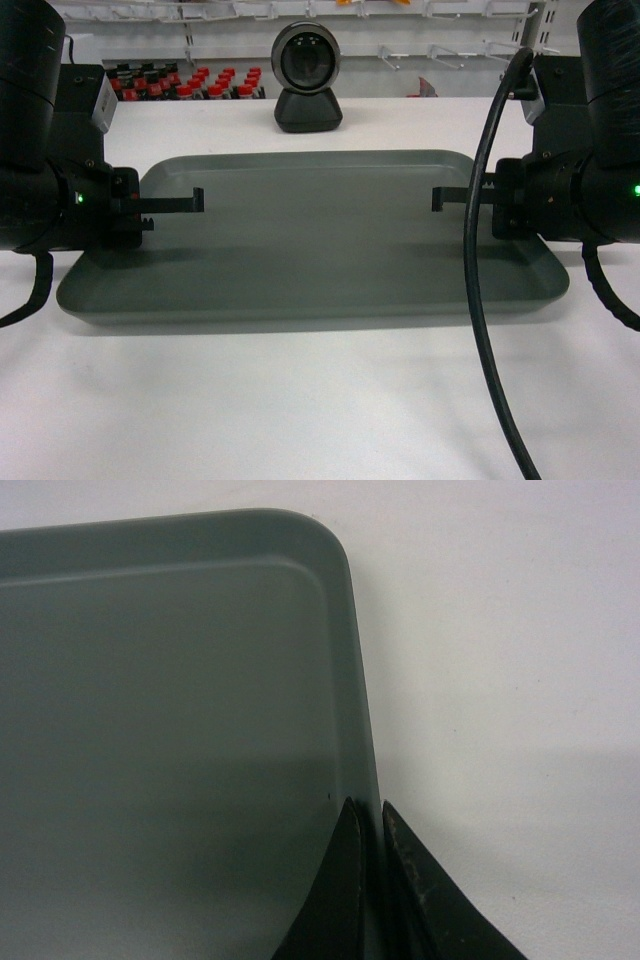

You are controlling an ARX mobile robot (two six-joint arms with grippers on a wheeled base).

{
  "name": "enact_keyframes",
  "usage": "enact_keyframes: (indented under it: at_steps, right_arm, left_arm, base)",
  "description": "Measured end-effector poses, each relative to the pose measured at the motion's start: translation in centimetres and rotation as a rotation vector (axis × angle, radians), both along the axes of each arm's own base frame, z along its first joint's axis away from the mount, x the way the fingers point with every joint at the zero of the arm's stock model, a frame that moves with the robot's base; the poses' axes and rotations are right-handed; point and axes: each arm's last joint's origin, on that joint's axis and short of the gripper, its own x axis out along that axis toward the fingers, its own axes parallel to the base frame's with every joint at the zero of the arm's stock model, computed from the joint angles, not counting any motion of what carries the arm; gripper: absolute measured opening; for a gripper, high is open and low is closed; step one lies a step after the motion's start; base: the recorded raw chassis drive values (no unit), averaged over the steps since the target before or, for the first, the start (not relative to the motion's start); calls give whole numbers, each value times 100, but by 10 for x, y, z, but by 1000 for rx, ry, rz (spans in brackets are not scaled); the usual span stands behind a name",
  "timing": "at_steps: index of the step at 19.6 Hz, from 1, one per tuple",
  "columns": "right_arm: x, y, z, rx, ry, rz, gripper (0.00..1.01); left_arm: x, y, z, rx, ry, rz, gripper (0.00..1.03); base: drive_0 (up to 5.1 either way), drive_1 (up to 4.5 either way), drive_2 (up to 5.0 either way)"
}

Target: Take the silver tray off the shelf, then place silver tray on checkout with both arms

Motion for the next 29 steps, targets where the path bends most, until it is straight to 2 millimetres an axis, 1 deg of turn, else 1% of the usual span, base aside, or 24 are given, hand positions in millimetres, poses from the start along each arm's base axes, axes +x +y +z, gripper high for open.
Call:
enact_keyframes:
  at_steps: [5, 6, 8, 11, 15, 17, 18, 19, 20, 21, 23, 24, 27, 28, 29]
  right_arm:
    - [1, 0, 0, -9, 16, -5, 3]
    - [2, 0, 1, -13, 28, -7, 8]
    - [2, 4, 0, -14, 23, -5, 24]
    - [1, 7, 1, 1, 20, 20, 48]
    - [1, 9, 6, 24, -5, 15, 80]
    - [-2, 9, 12, 38, -29, 18, 97]
    - [-3, 8, 19, 47, -58, 17, 100]
    - [-6, 7, 32, 62, -105, 17, 97]
    - [-9, 6, 46, 79, -161, 13, 97]
    - [-14, 4, 64, 99, -224, 10, 98]
    - [-27, -2, 95, 134, -337, 4, 98]
    - [-38, -5, 107, 147, -377, 2, 98]
    - [-74, -20, 131, 171, -436, -5, 98]
    - [-87, -25, 146, 183, -498, -27, 97]
    - [-102, -36, 155, 131, -571, -73, 87]
  left_arm:
    - [0, 0, -1, -2, 6, -4, 3]
    - [0, -1, -1, -4, 8, -3, 8]
    - [0, -5, 0, -3, 7, -14, 25]
    - [0, -8, 1, -26, -1, -41, 47]
    - [-1, -11, 7, -107, -46, -73, 80]
    - [-3, -12, 23, -138, -111, -85, 96]
    - [-6, -12, 35, -156, -150, -91, 100]
    - [-10, -13, 52, -174, -206, -95, 98]
    - [-14, -12, 67, -191, -252, -95, 98]
    - [-19, -10, 82, -212, -302, -95, 98]
    - [-29, -5, 105, -248, -386, -85, 98]
    - [-40, 1, 113, -261, -406, -73, 98]
    - [-81, 23, 138, -234, -479, 13, 98]
    - [-97, 32, 151, -215, -548, 5, 95]
    - [-113, 41, 156, -170, -610, -48, 84]
  base:
    - [0, 0, 0]
    - [0, 0, 0]
    - [0, 0, 0]
    - [0, 0, 0]
    - [0, 0, 0]
    - [0, 0, 0]
    - [0, 0, 0]
    - [0, 0, 0]
    - [0, 0, 0]
    - [0, 0, 0]
    - [0, 0, 0]
    - [0, 0, 0]
    - [0, 0, 0]
    - [0, 0, 0]
    - [0, 0, 0]
